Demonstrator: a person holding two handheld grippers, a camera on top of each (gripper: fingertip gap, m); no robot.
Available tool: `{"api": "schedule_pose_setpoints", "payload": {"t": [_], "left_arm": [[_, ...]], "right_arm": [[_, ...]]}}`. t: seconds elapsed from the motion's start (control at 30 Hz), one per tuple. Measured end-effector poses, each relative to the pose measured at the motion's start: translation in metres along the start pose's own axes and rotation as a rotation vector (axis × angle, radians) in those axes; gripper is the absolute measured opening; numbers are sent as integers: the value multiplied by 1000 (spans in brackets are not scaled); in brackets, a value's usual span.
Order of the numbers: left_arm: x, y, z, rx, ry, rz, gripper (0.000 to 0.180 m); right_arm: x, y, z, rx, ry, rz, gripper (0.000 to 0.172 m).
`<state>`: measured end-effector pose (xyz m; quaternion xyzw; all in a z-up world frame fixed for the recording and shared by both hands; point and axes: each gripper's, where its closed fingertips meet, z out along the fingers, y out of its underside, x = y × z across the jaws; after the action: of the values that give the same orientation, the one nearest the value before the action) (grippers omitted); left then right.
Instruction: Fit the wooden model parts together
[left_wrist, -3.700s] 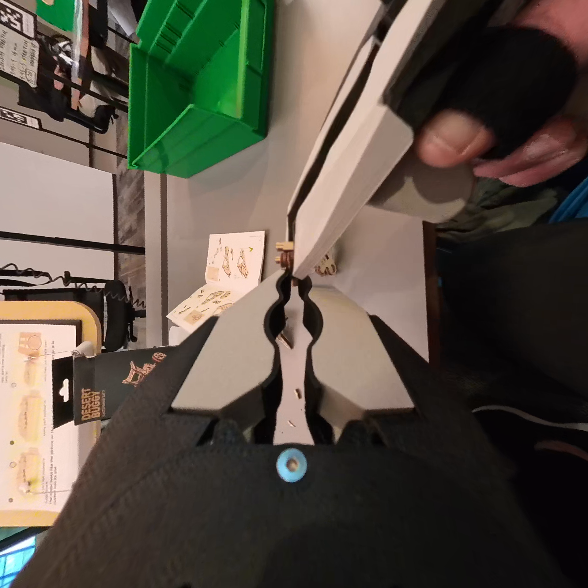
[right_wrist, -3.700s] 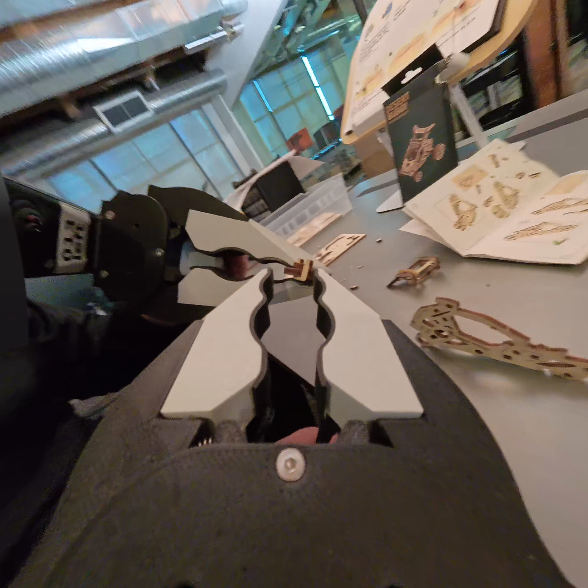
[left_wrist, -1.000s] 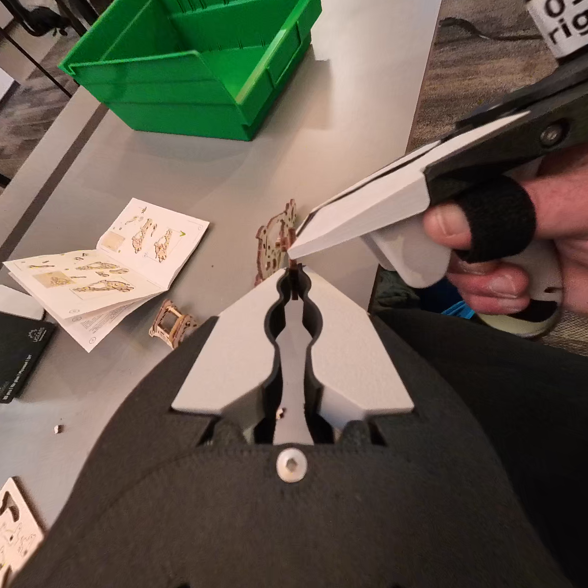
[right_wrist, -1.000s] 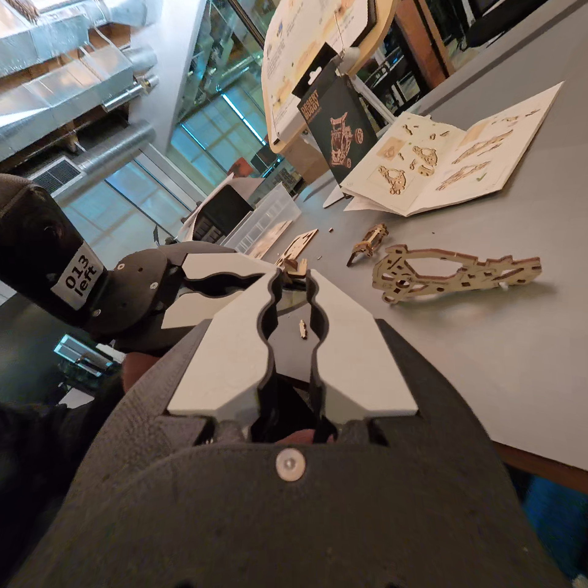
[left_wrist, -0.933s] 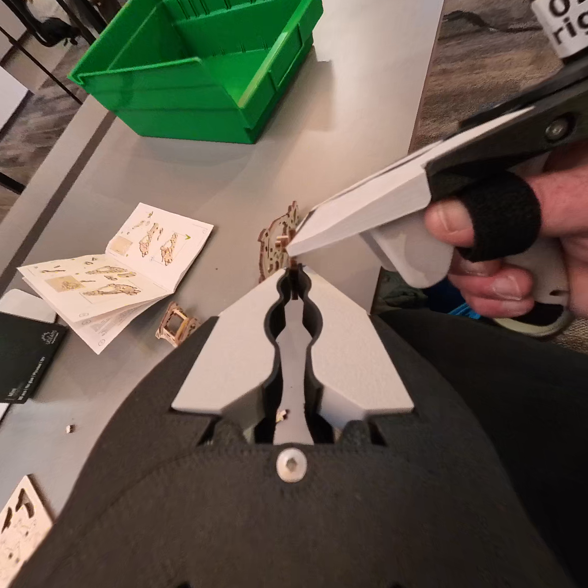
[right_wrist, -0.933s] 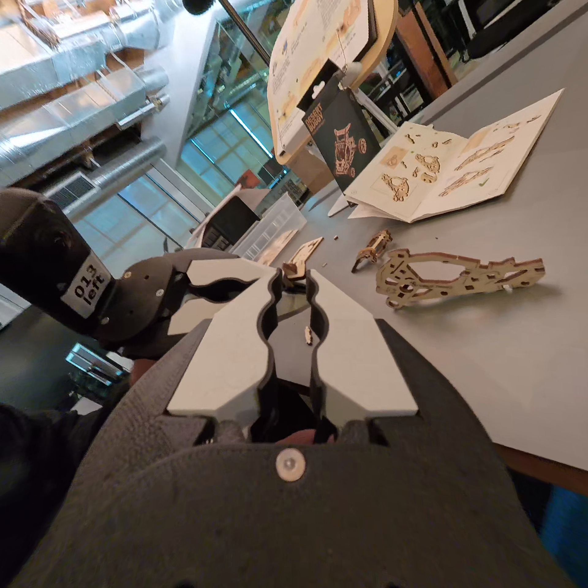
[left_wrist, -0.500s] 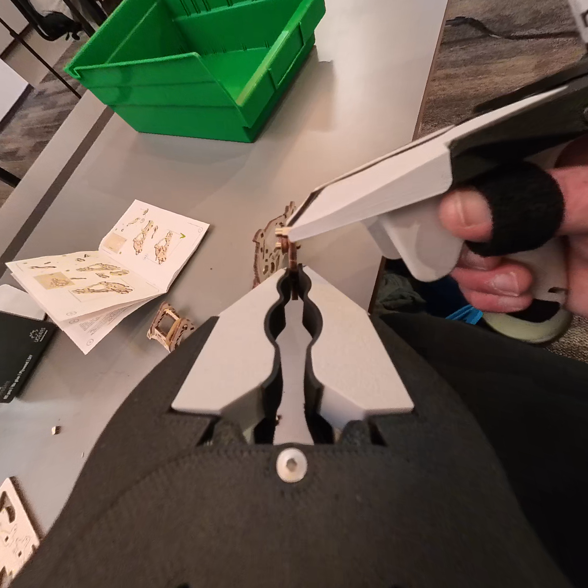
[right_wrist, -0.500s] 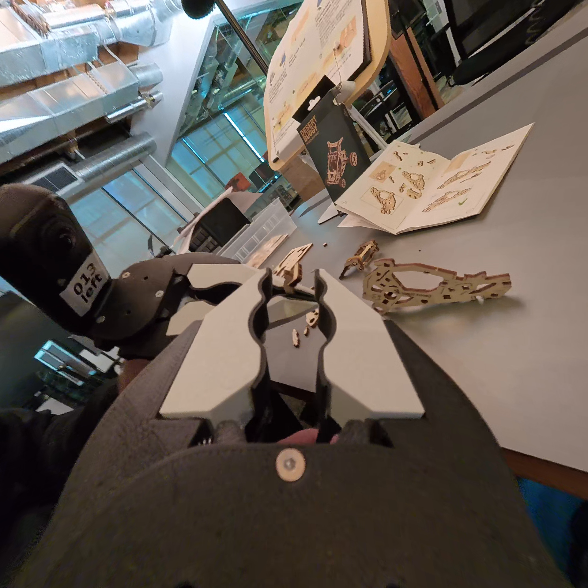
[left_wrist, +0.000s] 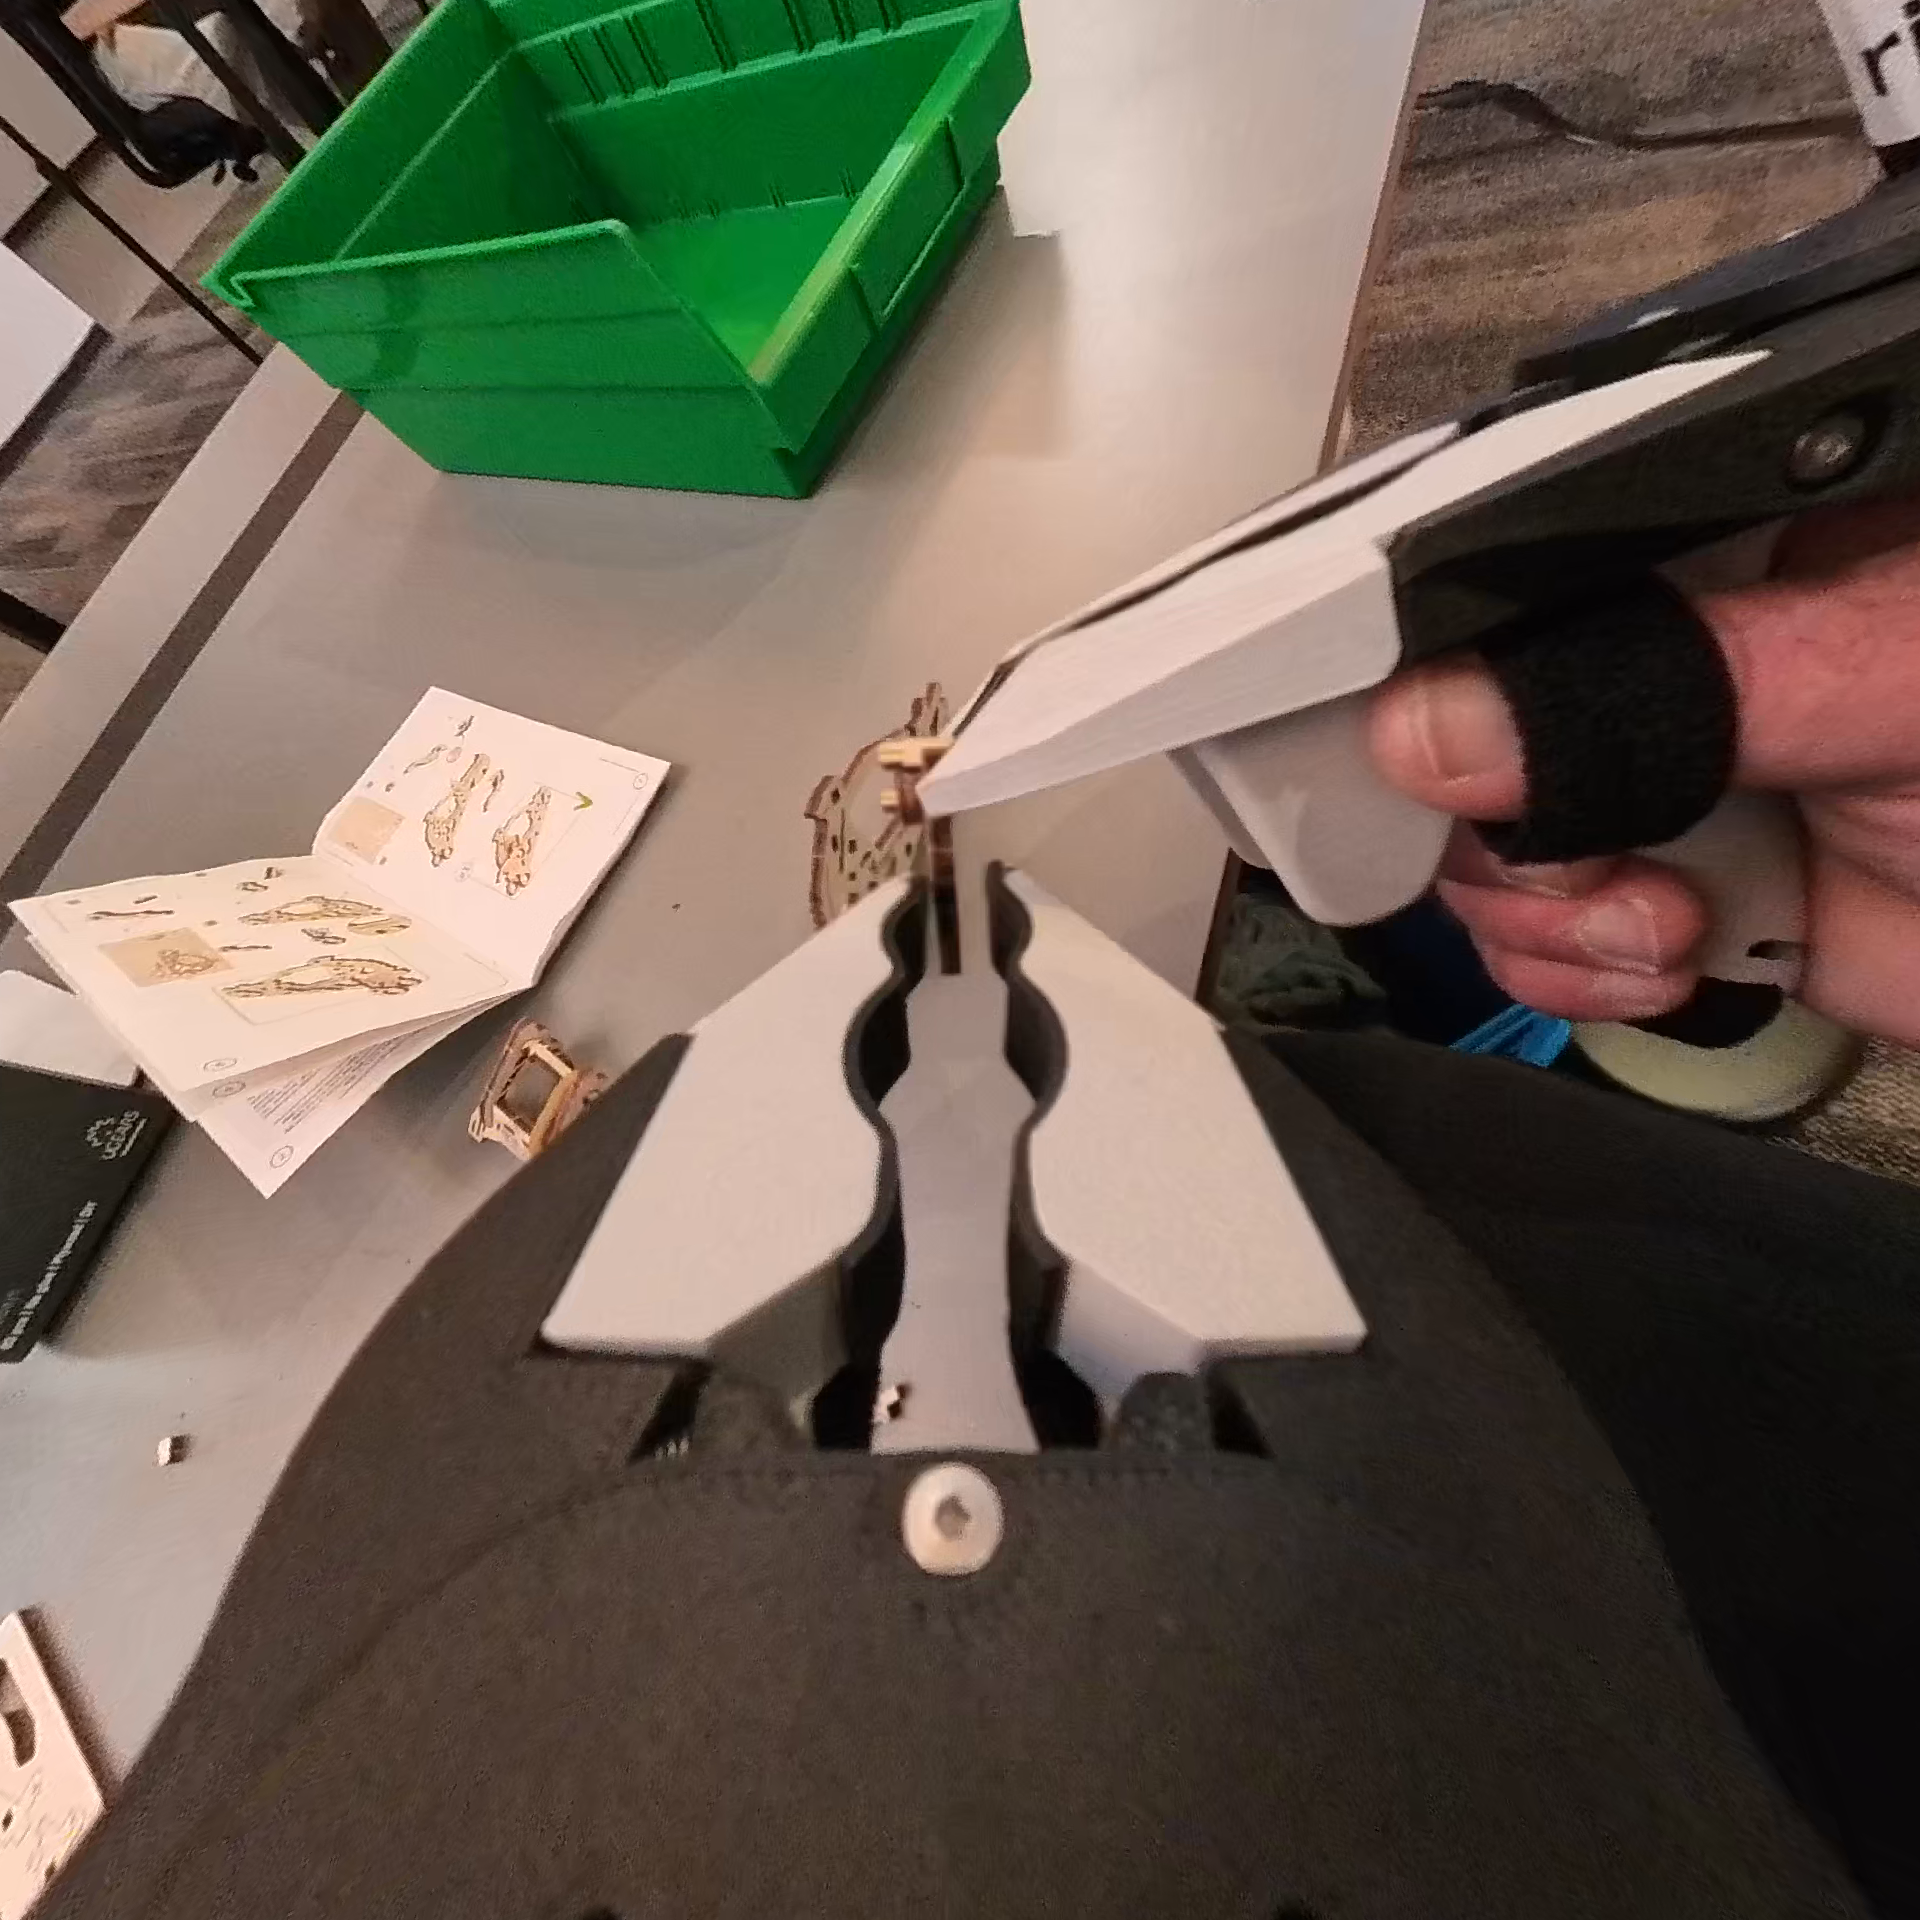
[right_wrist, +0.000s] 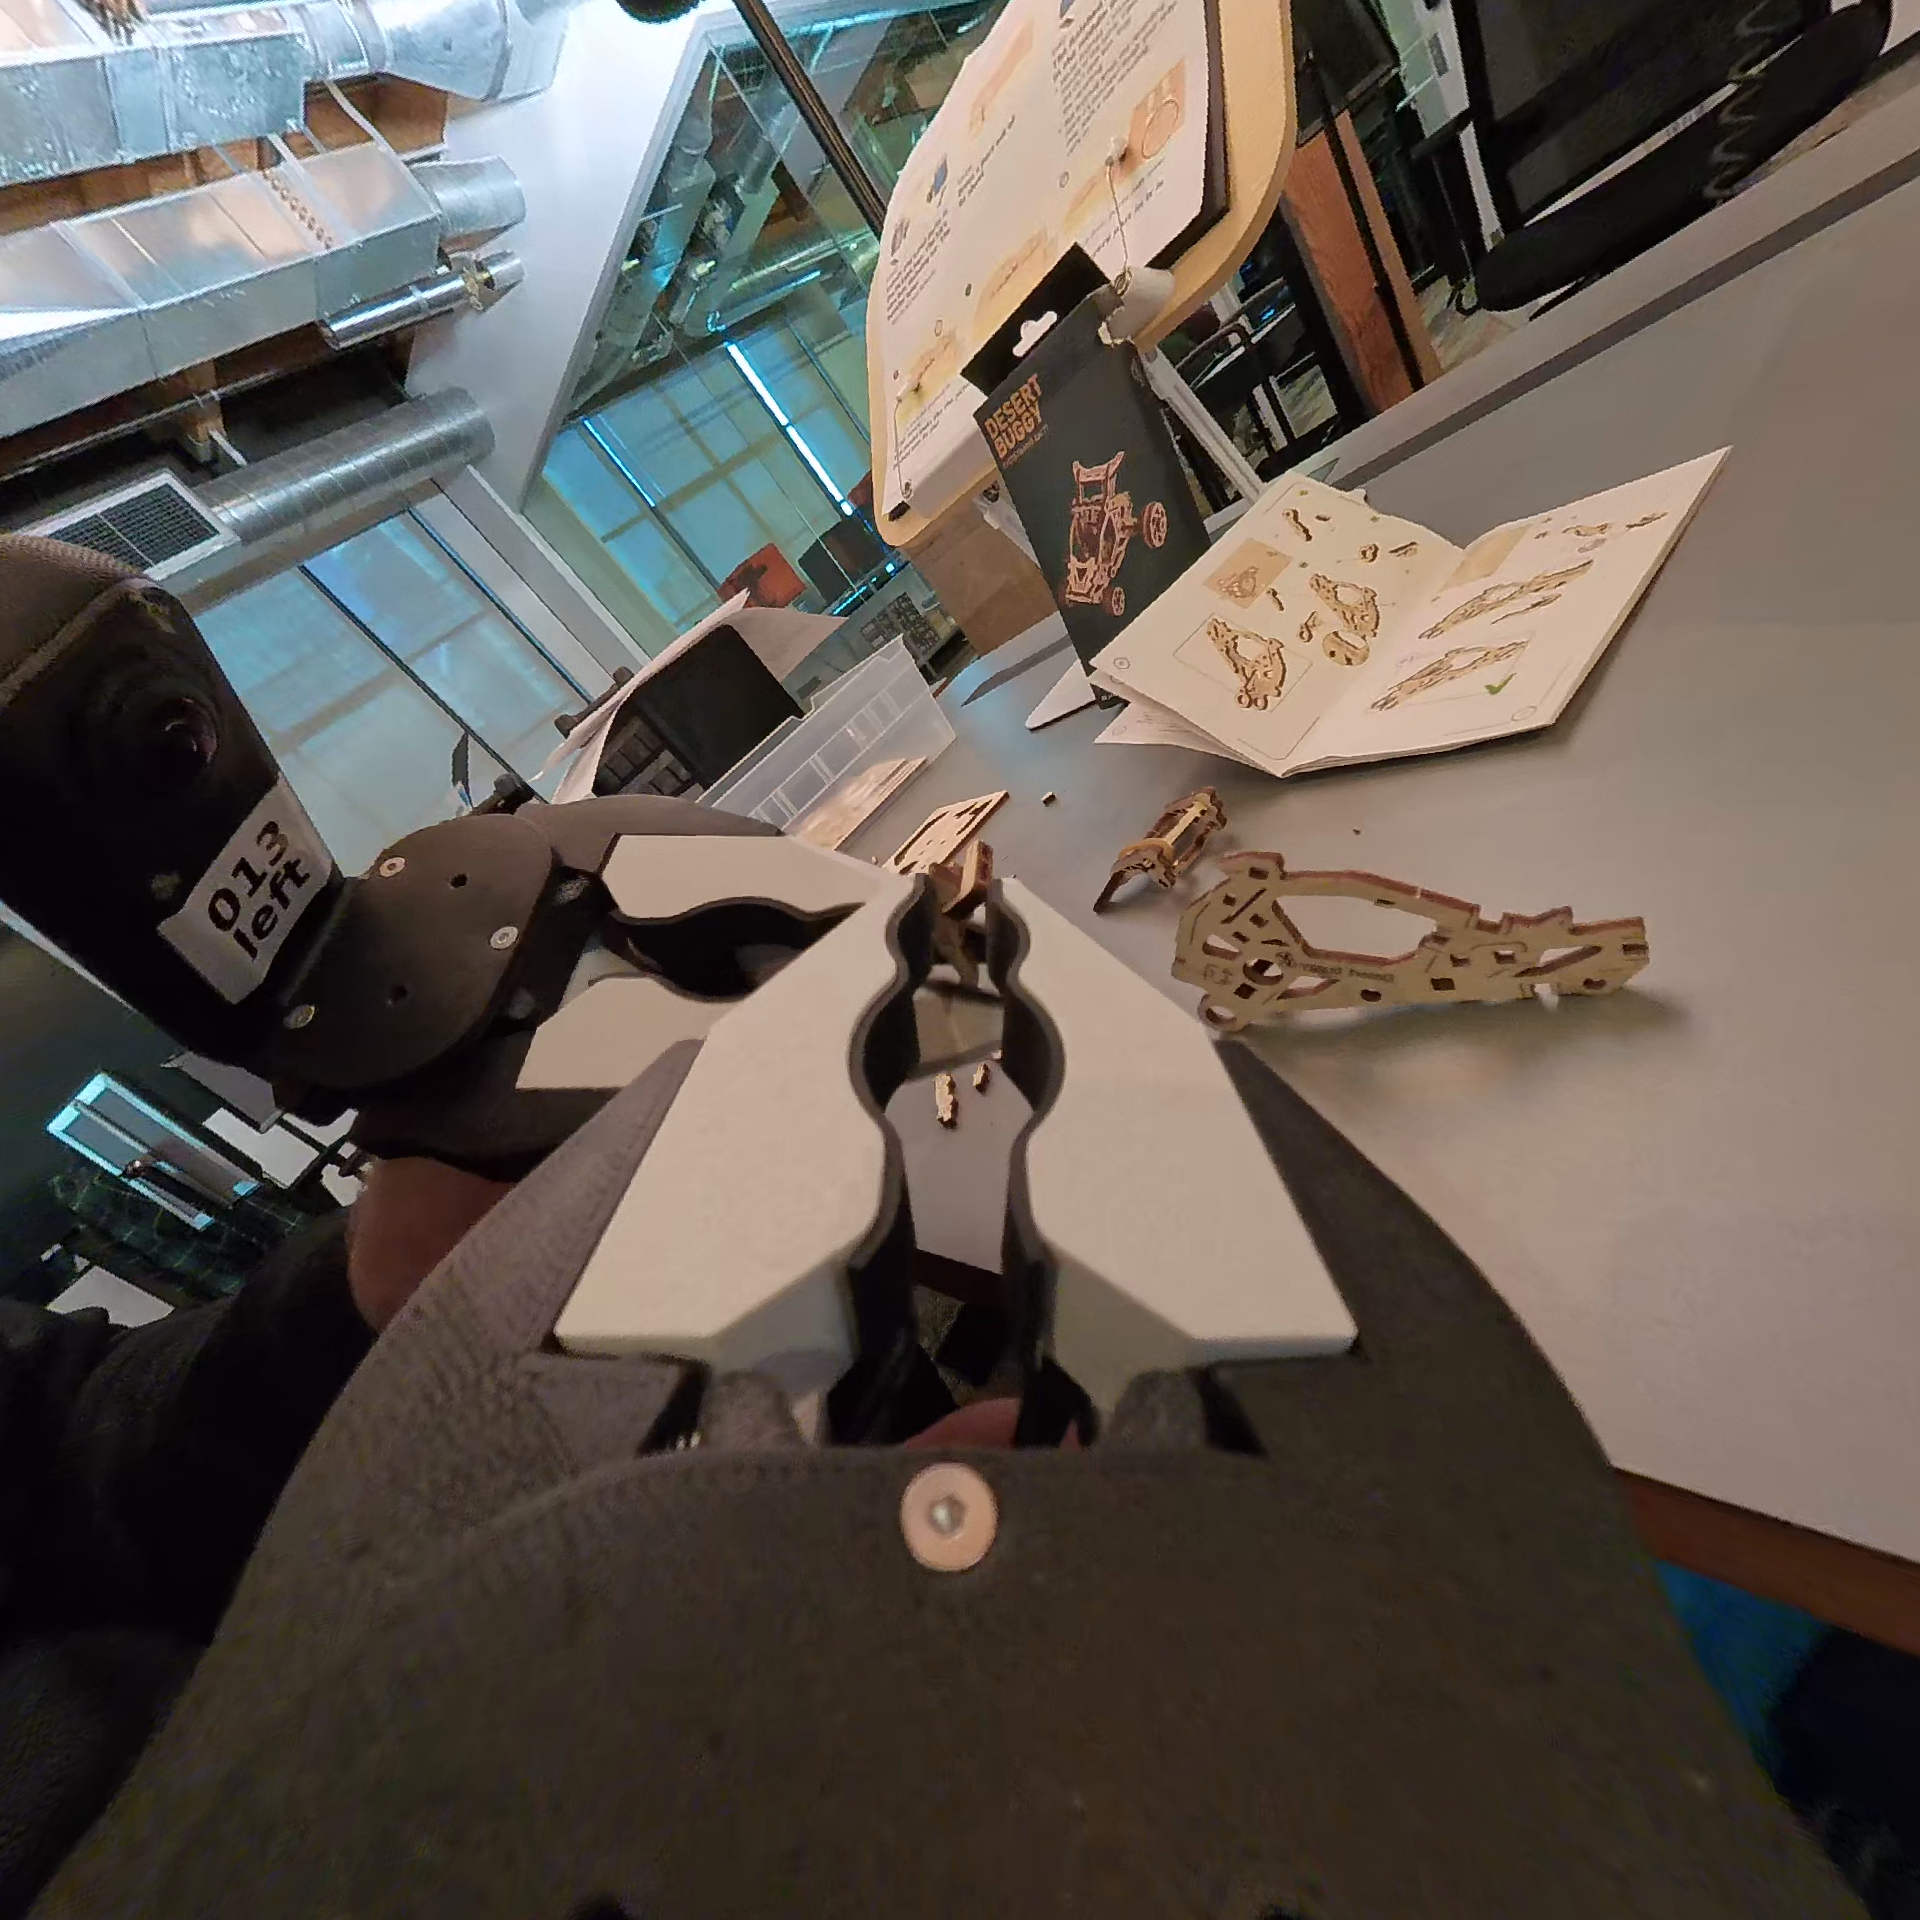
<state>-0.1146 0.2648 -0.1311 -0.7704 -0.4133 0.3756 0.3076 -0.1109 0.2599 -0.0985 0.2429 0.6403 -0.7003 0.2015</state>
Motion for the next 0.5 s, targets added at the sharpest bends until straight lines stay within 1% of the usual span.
{"api": "schedule_pose_setpoints", "payload": {"t": [0.03,0.07,0.2,0.27,0.37,0.43,0.5], "left_arm": [[1,0,0,0,11,-3,19],[1,-1,-2,6,23,-6,24],[-8,-1,-13,44,73,-35,35],[-17,2,-18,66,109,-41,34],[-34,18,-14,31,171,-63,33],[-45,21,-10,43,205,-76,33],[-49,23,-4,24,261,-93,38]], "right_arm": [[1,-1,0,1,0,-1,7],[2,-2,-1,3,1,-1,7],[10,-5,-3,-1,10,6,7],[15,-7,-5,0,16,26,7],[26,-11,-8,15,30,81,7],[34,-12,-8,16,29,158,7],[42,-9,-6,11,24,254,7]]}}
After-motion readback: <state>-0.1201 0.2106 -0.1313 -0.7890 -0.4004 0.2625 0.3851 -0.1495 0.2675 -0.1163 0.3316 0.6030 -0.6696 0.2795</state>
